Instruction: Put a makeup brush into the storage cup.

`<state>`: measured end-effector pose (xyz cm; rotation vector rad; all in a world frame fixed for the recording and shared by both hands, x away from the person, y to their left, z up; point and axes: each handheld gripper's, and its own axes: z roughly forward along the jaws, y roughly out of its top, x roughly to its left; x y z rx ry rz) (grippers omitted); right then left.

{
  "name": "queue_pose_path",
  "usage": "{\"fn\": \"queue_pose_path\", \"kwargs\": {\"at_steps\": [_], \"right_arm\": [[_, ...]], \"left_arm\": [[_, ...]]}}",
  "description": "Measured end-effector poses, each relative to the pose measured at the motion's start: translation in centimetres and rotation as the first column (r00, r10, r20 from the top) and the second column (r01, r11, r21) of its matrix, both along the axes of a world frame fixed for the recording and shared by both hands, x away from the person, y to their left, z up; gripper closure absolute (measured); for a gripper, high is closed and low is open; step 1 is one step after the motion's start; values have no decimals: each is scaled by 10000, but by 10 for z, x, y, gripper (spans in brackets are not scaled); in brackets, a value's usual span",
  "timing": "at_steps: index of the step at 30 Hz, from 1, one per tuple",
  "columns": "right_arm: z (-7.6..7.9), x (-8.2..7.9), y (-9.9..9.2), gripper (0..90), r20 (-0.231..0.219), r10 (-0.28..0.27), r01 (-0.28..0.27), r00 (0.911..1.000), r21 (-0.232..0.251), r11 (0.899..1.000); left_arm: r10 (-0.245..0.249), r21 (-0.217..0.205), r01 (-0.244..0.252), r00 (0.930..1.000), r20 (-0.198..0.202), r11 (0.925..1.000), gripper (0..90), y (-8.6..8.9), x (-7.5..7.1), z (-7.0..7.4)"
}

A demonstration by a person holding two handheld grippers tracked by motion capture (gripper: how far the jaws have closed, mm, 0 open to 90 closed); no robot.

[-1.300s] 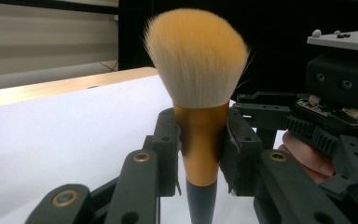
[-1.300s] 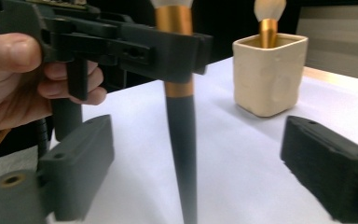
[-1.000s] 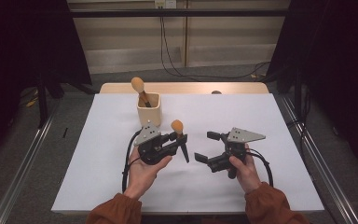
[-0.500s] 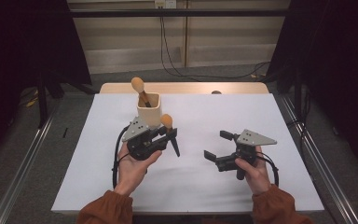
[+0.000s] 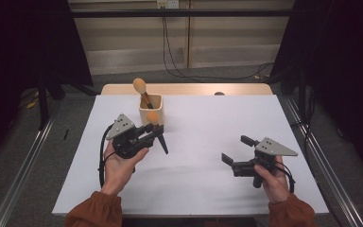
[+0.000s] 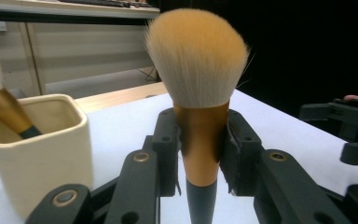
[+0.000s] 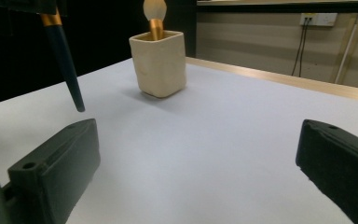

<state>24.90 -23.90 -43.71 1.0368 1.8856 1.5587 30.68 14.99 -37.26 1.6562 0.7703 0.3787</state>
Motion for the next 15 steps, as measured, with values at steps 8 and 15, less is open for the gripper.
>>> {"fn": "queue_pose_path", "kwargs": {"at_steps": [8,15], "right_arm": [[-2,-13,-22,0,213,-539,545,9983,-307,9980],[-5,-22,-37,0,291,-573,585,9979,-428,9974]], "left_arm": [[191,245,-193,9998,59,9995,697,12,5,7],[411,214,-415,9990,183,9989,697,20,14,16]]}}
